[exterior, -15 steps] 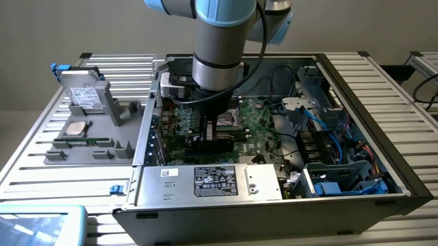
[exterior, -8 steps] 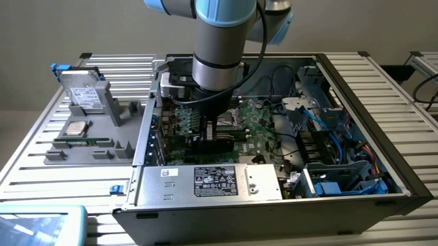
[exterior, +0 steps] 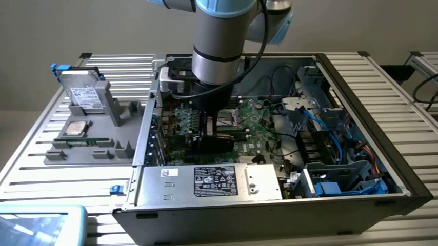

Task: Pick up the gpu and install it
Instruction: 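Insert the gpu into the slot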

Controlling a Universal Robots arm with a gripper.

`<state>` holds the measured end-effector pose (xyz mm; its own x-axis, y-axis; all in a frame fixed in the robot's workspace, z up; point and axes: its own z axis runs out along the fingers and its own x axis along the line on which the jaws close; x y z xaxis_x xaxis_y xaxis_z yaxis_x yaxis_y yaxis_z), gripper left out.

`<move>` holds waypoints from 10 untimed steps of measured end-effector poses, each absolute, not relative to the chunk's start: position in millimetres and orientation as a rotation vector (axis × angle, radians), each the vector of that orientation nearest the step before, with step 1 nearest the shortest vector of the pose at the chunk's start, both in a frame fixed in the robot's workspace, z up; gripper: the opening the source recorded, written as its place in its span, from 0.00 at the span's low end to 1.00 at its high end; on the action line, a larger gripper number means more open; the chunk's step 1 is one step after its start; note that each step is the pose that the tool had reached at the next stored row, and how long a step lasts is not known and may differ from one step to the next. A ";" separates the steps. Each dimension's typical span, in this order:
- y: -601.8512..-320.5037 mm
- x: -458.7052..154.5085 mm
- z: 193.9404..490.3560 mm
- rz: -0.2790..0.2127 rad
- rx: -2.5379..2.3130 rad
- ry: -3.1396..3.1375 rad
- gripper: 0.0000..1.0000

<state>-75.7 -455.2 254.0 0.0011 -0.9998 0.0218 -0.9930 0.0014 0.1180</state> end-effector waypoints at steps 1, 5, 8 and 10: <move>-455.2 -75.7 258.5 -0.104 2.150 -2.150 0.43; -455.2 -75.7 276.6 -0.104 2.150 -2.150 0.43; -455.2 -75.6 290.5 -0.103 2.150 -2.150 0.43; -455.3 -75.6 295.3 -0.103 2.150 -2.150 0.43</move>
<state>-75.6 -455.3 295.3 0.0012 -0.9998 0.0221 -0.9930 0.0014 0.1177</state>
